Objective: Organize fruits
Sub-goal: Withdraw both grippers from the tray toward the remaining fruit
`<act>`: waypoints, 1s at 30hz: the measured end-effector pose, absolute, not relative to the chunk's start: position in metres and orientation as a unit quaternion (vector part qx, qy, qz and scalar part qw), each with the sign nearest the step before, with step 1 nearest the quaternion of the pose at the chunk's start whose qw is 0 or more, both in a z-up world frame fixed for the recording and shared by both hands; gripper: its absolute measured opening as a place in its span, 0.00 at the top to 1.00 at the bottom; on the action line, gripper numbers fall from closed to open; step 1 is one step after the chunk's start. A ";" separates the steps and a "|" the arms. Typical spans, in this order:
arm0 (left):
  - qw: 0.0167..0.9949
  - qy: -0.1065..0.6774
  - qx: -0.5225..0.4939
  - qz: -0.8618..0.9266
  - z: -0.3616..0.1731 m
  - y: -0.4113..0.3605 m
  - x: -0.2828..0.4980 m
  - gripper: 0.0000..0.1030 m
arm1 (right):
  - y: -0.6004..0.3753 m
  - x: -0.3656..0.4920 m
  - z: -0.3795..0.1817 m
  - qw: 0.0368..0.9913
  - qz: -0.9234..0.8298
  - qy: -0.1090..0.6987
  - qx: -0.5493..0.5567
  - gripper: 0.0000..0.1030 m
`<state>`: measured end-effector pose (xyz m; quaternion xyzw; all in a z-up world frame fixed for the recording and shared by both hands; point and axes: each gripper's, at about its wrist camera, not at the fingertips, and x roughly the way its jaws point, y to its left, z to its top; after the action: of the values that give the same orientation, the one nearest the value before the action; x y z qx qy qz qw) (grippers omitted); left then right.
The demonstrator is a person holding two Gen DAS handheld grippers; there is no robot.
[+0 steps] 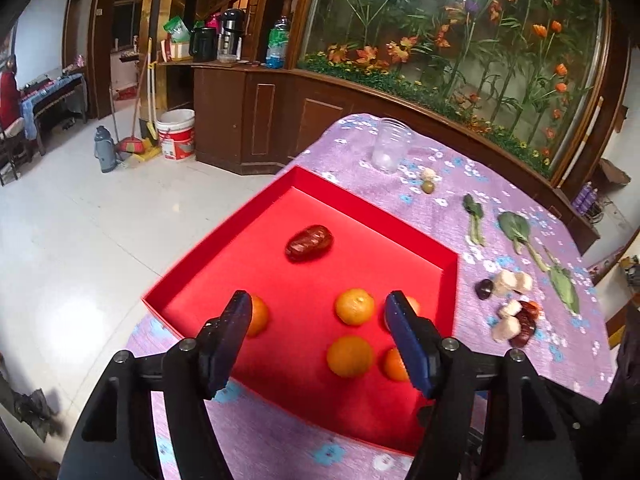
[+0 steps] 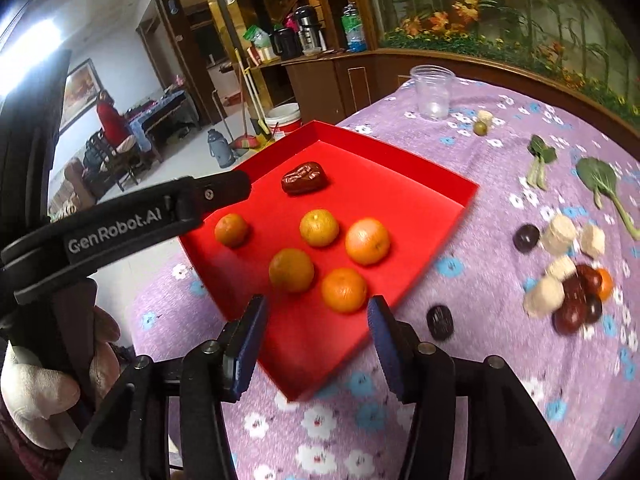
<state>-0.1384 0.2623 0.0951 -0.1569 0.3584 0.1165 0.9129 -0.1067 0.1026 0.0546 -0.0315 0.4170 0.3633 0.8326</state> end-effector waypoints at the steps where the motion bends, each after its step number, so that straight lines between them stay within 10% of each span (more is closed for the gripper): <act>1: 0.913 0.359 -0.159 0.112 0.095 0.260 -0.140 0.33 | 0.103 -0.107 0.055 0.833 0.363 0.417 -0.031 0.45; 30: 0.901 0.379 -0.209 0.025 0.093 0.184 -0.122 0.28 | -0.078 -0.080 0.045 0.866 0.244 0.412 0.143 0.38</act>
<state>-0.1224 0.1840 0.0932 -0.2093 0.3787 0.0255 0.9012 -0.0803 -0.0784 0.0448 0.1427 0.4124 0.2437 0.8662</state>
